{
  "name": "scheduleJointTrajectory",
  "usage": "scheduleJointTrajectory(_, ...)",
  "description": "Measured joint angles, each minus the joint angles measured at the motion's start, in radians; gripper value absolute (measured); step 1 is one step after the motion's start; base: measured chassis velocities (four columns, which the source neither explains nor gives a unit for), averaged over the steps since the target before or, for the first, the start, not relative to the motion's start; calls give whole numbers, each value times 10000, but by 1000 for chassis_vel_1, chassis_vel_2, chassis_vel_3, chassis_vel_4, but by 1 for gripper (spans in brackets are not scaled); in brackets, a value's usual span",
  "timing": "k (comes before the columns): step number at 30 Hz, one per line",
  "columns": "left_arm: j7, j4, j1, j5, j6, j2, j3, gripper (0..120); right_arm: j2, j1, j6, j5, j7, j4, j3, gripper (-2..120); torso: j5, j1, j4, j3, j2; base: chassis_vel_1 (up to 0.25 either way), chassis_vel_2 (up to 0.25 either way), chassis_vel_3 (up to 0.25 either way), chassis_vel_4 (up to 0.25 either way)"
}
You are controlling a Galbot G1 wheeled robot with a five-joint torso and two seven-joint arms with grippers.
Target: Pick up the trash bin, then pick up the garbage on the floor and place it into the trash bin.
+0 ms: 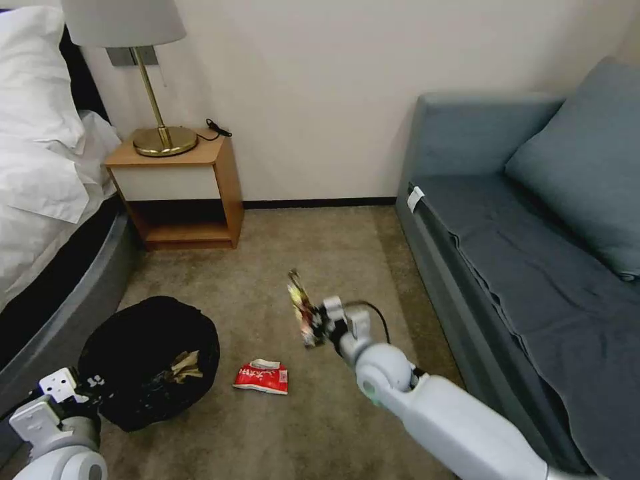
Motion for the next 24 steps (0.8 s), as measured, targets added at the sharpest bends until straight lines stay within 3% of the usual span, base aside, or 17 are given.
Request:
scheduleJointTrajectory(10, -27, -173, -14, 143, 43, -79, 127, 2, 1557, 1353, 127, 1005, 891, 282, -2186, 0, 1, 0, 2, 0, 0, 0, 0, 0, 0)
scheduleJointTrajectory(21, -48, -238, -15, 219, 67, -181, 176, 2, 2420, 1342, 241, 445, 1260, -924, -3772, 0, 1, 0, 0, 0, 0, 0, 0, 0, 0)
scheduleJointTrajectory(24, -49, -254, -6, 255, 66, -214, 217, 2, 2677, 1290, 260, 369, 1322, -1151, -3937, 12, 1, 0, 0, 0, 0, 0, 0, 0, 0)
